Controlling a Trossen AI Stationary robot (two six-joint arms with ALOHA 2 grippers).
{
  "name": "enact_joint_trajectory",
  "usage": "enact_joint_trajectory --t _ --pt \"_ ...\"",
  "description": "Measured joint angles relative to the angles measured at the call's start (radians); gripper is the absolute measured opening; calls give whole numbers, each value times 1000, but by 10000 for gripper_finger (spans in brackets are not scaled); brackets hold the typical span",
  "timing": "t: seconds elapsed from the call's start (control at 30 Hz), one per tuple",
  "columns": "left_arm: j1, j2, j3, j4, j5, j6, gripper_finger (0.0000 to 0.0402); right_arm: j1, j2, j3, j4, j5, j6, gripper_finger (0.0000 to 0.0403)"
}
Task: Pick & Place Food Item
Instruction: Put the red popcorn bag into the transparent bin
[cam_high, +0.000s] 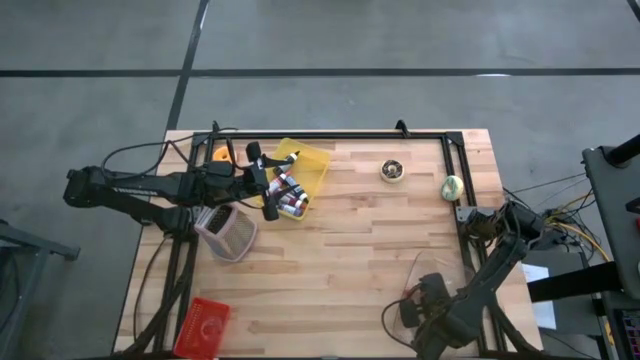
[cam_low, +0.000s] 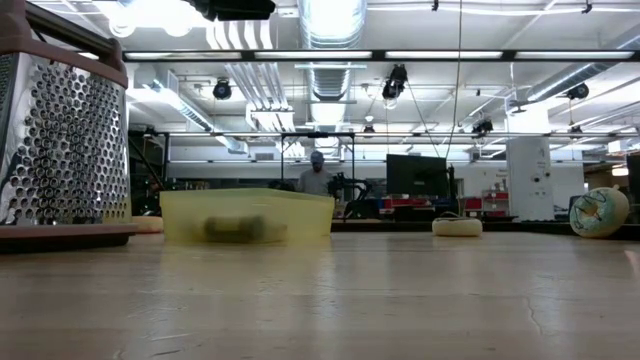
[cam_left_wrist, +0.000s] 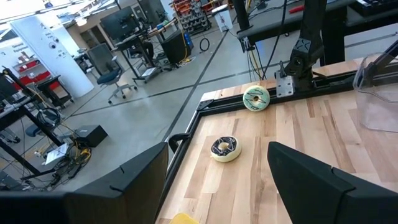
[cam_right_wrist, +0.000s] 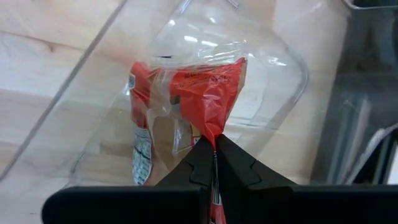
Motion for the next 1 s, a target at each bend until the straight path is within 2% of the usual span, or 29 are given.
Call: enact_joint_trajectory --t 0.67,1.0 --pt "0 0 0 0 0 0 280 1 0 -85 74 -46 26 10" --pt "0 0 0 0 0 0 280 1 0 -86 78 -48 29 58"
